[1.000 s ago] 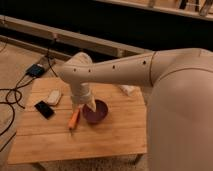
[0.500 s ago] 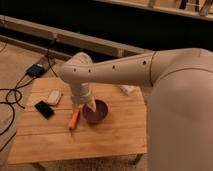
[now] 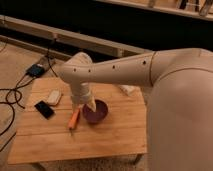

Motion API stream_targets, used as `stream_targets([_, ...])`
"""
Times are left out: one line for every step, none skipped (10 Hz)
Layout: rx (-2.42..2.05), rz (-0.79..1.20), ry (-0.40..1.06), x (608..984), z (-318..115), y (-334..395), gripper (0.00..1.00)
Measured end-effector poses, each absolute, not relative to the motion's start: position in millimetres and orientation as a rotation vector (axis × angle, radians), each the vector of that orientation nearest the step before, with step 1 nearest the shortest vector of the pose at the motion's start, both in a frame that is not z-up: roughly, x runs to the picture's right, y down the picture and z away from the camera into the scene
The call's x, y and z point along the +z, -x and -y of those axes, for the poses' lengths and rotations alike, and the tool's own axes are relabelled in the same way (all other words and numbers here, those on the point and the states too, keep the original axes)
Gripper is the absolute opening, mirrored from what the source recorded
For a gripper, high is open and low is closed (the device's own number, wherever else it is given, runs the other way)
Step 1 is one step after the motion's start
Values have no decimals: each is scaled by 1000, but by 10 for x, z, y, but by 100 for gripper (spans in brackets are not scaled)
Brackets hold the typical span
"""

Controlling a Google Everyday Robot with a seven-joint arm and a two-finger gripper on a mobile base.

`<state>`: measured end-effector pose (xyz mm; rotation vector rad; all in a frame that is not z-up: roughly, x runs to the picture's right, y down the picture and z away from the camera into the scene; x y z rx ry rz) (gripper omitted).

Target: Place the bottle in the ceramic bowl

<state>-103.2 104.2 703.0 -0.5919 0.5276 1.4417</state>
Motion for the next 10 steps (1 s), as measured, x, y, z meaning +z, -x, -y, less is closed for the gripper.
stream_targets([1442, -527, 592, 7030, -1040, 1032, 65])
stream_targets([1444, -532, 589, 7053, -1004, 982, 65])
stream_targets([1446, -542, 583, 7079, -953, 904, 65])
stream_targets([1449, -557, 576, 7119, -862, 773, 65])
stream_targets([1450, -562, 574, 7137, -808, 713, 65])
stream_targets([1456, -570, 568, 7190, -651, 545, 65])
stream_targets([1458, -572, 566, 7225, -568, 457, 65])
stream_targets([1458, -571, 564, 7288, -445, 320, 65])
stream_targets([1451, -566, 568, 7398, -280, 132, 65])
stream_targets([1439, -562, 573, 7467, -203, 30, 65])
